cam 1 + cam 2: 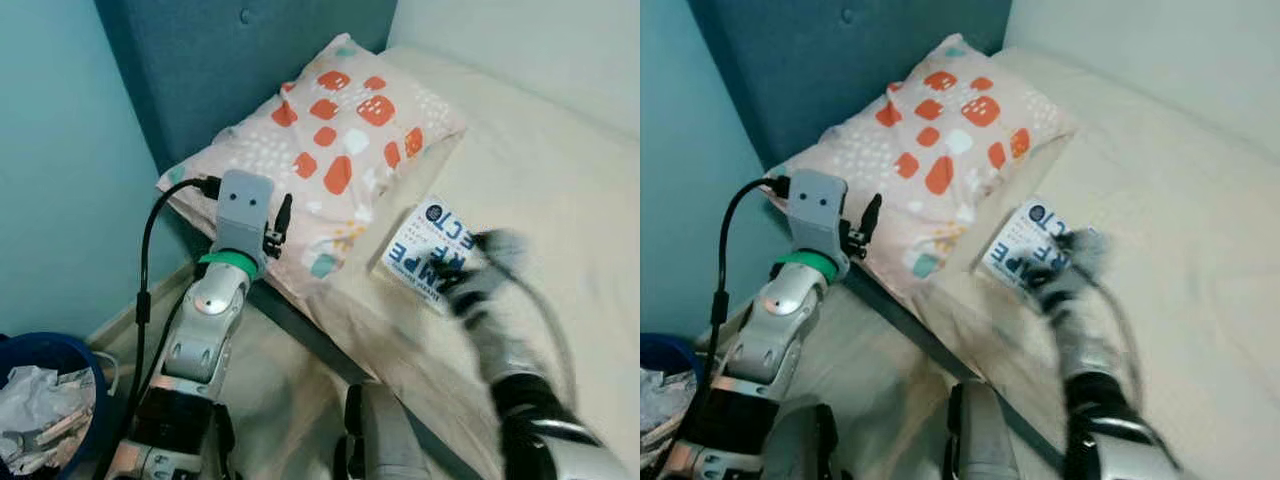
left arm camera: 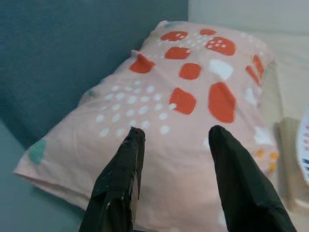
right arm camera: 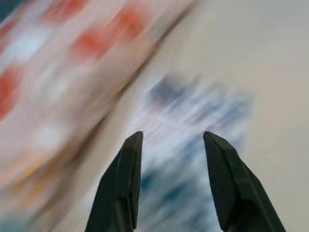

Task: Clean up the room

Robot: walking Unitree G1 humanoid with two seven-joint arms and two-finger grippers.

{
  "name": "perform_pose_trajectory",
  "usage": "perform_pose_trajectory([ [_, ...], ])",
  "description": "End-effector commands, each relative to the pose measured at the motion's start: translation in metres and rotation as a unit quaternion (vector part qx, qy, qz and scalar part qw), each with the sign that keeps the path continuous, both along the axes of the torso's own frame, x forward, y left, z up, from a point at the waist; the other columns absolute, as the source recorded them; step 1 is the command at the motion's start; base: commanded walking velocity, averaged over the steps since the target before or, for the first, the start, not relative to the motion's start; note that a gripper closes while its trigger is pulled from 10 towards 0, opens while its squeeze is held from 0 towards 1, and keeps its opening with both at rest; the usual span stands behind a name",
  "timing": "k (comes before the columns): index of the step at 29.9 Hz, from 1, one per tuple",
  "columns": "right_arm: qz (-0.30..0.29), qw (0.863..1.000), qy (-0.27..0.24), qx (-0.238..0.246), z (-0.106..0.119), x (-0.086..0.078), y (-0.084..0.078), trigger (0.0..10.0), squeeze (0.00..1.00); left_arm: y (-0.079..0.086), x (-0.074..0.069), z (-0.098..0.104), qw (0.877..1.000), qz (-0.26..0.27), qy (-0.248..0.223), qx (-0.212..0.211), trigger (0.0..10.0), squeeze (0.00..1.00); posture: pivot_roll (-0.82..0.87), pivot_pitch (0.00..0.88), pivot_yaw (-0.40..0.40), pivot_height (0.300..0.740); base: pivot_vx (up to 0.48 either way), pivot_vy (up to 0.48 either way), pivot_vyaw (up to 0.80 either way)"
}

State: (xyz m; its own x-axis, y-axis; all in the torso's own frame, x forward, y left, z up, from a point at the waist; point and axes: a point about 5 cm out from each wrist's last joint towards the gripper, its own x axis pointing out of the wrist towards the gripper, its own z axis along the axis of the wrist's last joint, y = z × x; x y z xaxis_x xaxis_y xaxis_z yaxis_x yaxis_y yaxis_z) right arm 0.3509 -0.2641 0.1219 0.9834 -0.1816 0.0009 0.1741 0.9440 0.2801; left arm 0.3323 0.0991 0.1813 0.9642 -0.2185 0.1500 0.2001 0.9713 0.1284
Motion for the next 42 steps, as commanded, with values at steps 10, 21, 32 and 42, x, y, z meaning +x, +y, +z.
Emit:
perform_pose_trajectory([
  [10, -0.072, 0.978, 0.17, -0.096, -0.035, -0.008, -0.01, 10.0, 0.0, 0.015, -0.014, -0.006, 1.0, 0.002, 0.021, 0.021, 10.0, 0.0, -0.04, 0.241, 0.078, 0.605, 0.0, 0.0, 0.0],
  [21, -0.095, 0.962, 0.211, -0.146, -0.044, -0.015, -0.014, 10.0, 0.0, 0.032, -0.032, -0.016, 0.998, 0.014, 0.051, 0.042, 10.0, 0.0, -0.01, 0.348, 0.106, 0.605, 0.0, 0.0, 0.0],
  [32, -0.025, 0.968, 0.217, -0.125, -0.041, 0.001, 0.015, 10.0, 0.0, 0.045, -0.043, -0.012, 0.996, 0.031, 0.067, 0.056, 10.0, 0.0, 0.03, 0.392, 0.095, 0.605, 0.0, 0.0, 0.0],
  [42, 0.068, 0.972, 0.181, -0.134, -0.027, 0.016, 0.044, 10.0, 0.0, 0.038, -0.036, -0.01, 0.997, 0.035, 0.058, 0.044, 10.0, 0.0, 0.01, 0.311, 0.058, 0.605, 0.0, 0.0, 0.0],
])
